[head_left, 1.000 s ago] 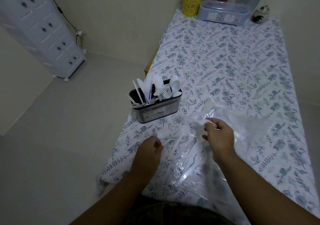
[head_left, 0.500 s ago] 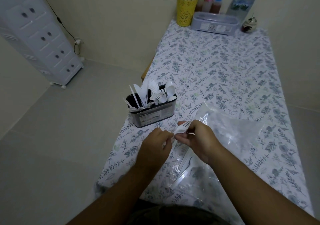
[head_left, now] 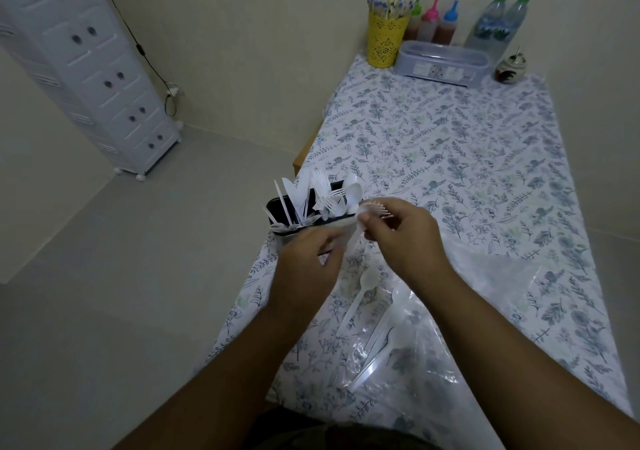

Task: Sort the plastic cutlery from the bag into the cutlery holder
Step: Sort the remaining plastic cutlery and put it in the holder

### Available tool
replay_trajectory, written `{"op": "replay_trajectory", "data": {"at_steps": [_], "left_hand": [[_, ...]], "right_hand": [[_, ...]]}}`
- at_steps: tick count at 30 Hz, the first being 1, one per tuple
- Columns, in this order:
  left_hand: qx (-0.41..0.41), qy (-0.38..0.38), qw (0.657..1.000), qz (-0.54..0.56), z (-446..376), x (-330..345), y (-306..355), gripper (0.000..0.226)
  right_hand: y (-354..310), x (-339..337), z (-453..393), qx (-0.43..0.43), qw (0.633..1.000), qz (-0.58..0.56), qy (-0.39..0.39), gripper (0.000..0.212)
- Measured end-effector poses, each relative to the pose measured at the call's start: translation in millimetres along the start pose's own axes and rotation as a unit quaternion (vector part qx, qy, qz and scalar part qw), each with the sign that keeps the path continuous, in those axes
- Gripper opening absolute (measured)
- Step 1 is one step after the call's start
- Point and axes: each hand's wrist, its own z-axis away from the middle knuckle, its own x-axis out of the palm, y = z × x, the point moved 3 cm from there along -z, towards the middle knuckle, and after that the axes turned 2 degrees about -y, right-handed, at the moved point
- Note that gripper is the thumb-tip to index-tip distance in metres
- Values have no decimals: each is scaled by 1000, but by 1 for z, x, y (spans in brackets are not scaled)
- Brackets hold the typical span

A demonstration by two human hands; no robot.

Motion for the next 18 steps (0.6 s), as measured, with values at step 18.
{"op": "replay_trajectory", "data": {"at_steps": [18], "left_hand": [[-43,-35,998,-43,-82,-27,5,12]], "right_hand": [[-47,11,-46,-97,995,-2,-13,19]]}}
